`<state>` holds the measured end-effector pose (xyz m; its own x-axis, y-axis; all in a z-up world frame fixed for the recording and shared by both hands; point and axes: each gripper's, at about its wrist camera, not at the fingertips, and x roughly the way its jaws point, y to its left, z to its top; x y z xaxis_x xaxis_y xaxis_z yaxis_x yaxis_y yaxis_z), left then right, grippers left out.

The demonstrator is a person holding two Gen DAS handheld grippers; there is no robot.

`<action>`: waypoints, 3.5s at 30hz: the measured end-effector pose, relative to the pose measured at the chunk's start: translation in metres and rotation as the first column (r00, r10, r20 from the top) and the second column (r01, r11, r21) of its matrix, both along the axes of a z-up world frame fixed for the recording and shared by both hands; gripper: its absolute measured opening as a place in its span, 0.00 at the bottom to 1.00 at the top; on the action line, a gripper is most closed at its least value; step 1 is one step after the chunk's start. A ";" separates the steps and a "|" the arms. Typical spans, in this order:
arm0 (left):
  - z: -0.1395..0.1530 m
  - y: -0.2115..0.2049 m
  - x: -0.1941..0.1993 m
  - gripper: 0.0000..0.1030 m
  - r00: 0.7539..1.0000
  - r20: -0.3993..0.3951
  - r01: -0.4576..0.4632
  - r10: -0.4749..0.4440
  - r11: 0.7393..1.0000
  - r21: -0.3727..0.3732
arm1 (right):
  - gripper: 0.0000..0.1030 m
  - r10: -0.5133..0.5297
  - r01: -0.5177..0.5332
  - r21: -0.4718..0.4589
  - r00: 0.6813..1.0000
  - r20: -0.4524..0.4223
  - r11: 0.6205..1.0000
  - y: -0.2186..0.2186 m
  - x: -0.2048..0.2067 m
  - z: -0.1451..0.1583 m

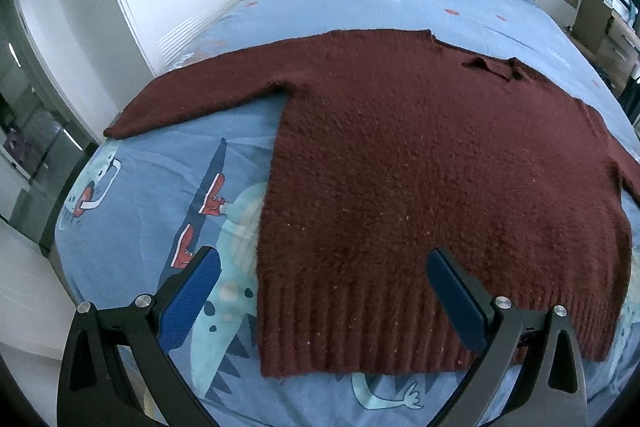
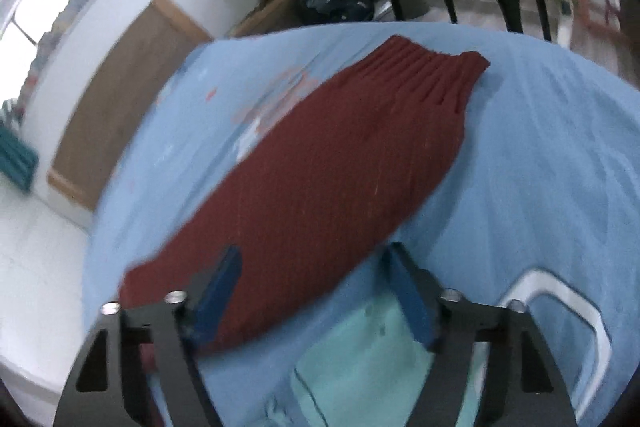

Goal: Fold small clothes
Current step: 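Lower the right tool onto the sweater sleeve cuff and close it, then carry the gripped sleeve with the right tool across the sweater body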

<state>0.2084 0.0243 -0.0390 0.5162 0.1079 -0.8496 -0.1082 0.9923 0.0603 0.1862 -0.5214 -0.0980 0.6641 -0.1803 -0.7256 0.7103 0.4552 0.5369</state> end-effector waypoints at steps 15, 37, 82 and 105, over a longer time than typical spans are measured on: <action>-0.007 0.007 -0.001 0.99 0.999 -0.021 -0.028 0.028 1.000 0.007 | 0.36 -0.227 0.199 0.166 0.959 0.172 0.966 -0.046 0.004 -0.010; -0.008 0.029 -0.007 0.99 0.999 -0.032 -0.029 0.024 0.984 -0.174 | 0.07 0.042 -0.096 0.176 0.956 0.290 0.980 0.010 0.105 0.066; -0.014 0.124 -0.035 0.99 0.985 -0.032 -0.175 0.172 0.963 -0.207 | 0.08 0.749 -0.764 0.098 0.645 0.151 0.638 0.455 0.307 0.067; -0.018 0.123 -0.035 0.99 0.984 -0.015 -0.176 0.176 0.961 -0.213 | 0.42 0.905 -0.914 -0.079 0.405 -0.129 0.398 0.557 0.298 0.050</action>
<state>0.1733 0.1475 -0.0567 0.5084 0.0146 -0.8610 -0.2822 0.9475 -0.1506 0.4844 0.0354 -0.0483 0.4484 0.4210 -0.7885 -0.1391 0.9043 0.4037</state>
